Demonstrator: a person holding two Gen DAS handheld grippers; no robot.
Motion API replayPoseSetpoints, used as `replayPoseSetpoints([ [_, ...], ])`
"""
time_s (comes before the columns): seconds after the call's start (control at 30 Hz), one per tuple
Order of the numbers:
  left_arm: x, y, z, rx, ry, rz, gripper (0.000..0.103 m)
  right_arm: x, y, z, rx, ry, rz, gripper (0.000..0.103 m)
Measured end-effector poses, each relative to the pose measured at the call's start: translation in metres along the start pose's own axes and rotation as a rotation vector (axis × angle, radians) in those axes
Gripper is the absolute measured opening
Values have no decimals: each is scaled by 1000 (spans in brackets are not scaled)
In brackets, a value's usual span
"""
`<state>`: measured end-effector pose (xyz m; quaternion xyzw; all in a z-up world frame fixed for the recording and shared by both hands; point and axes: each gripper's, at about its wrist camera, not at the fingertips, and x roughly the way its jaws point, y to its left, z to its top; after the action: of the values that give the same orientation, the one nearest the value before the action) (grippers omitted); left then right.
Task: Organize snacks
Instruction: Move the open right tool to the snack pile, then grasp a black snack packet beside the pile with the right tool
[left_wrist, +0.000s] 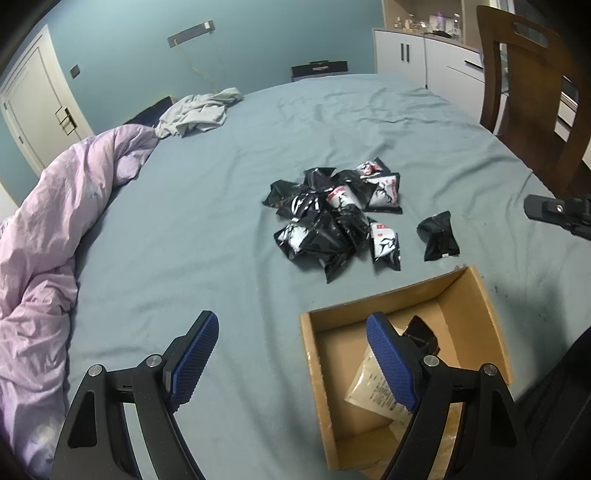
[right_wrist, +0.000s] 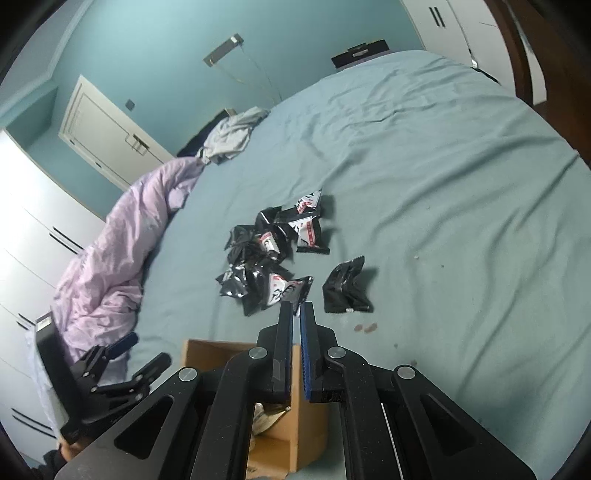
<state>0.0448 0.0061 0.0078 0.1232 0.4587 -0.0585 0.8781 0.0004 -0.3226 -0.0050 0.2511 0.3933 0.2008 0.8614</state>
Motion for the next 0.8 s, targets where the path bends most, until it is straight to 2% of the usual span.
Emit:
replayPoseSetpoints([
  [0.17,12,-7,23,62,10,0,87,11,-14,0,66,37,-32,2],
  [0.27,31,-8,45,61,34,-15,94,23,-22,5,131,64,-45,3],
  [0.33,50,-8,60,51,64,-30,102,35,-27,9,176,95,-56,3],
  [0.4,77,-11,74,43,123,-61,102,48,-33,13,215,132,-51,3],
  [0.47,107,-13,85,25,188,-61,102,60,-37,17,233,163,-33,4],
  [0.53,133,-12,92,-12,224,-29,102,71,-37,23,231,187,-23,13],
  [0.63,159,-14,93,-22,282,-47,102,79,-36,32,219,179,-27,42],
  [0.67,167,-15,91,-14,311,-48,102,81,-35,35,211,169,-40,57],
  [0.7,174,-17,88,-3,338,-43,102,82,-34,36,206,157,-50,62],
  [0.8,180,-20,85,28,348,-39,102,88,-35,43,194,153,-67,63],
])
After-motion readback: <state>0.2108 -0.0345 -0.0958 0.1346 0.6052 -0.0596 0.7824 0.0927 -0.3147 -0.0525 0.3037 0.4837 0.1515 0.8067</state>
